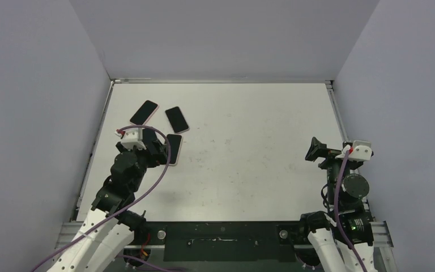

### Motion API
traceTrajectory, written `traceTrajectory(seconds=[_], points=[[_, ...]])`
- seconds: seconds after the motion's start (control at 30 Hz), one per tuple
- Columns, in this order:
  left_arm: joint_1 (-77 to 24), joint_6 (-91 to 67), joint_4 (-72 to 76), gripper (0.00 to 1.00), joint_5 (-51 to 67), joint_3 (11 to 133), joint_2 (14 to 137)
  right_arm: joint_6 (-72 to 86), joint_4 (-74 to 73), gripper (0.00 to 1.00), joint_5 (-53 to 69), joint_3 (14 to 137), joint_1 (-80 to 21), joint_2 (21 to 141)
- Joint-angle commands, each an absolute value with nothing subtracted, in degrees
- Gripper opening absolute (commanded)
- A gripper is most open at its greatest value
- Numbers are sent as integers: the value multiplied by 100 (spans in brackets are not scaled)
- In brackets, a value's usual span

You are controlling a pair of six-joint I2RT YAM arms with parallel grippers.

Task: Take the phone out of the phone case
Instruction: Pick up the phone at the center of the board.

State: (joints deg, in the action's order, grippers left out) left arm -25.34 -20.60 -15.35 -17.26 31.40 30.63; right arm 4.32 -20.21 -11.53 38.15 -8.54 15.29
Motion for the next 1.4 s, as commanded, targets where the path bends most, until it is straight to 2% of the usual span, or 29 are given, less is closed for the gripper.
traceTrajectory(seconds=[0.0, 0.23, 0.47, 0.63, 0.77, 0.93, 1.1, 1.37], points=[[-2531, -2114, -1422, 97, -1937, 3342, 3151, 497, -1761, 100, -1166, 3861, -803, 1294], [-2531, -2179, -1429, 97, -1953, 3401, 3662, 635, -1920, 100, -1196, 3954, -791, 1172], [-2492, -2710, -2273, 97, -2128, 3759, 4764, 1236, -2214, 100, -1149, 4182, -796, 1545], [-2359, -2807, -2677, 97, -1652, 4015, 5514, 1563, -1997, 100, -698, 3868, -801, 1899], [-1824, -2800, -2850, 97, -1078, 4030, 6019, 1918, -1565, 100, -211, 3428, -801, 1932], [-1237, -2558, -2337, 97, -196, 3778, 6214, 1889, -1253, 100, -40, 3121, -803, 1840], [-1222, -2429, -1998, 97, 333, 3919, 6907, 1811, -1230, 100, -35, 3107, -800, 1855], [-1351, -1936, -2004, 97, 125, 4536, 8303, 1787, -1178, 100, -37, 3016, -804, 1813]])
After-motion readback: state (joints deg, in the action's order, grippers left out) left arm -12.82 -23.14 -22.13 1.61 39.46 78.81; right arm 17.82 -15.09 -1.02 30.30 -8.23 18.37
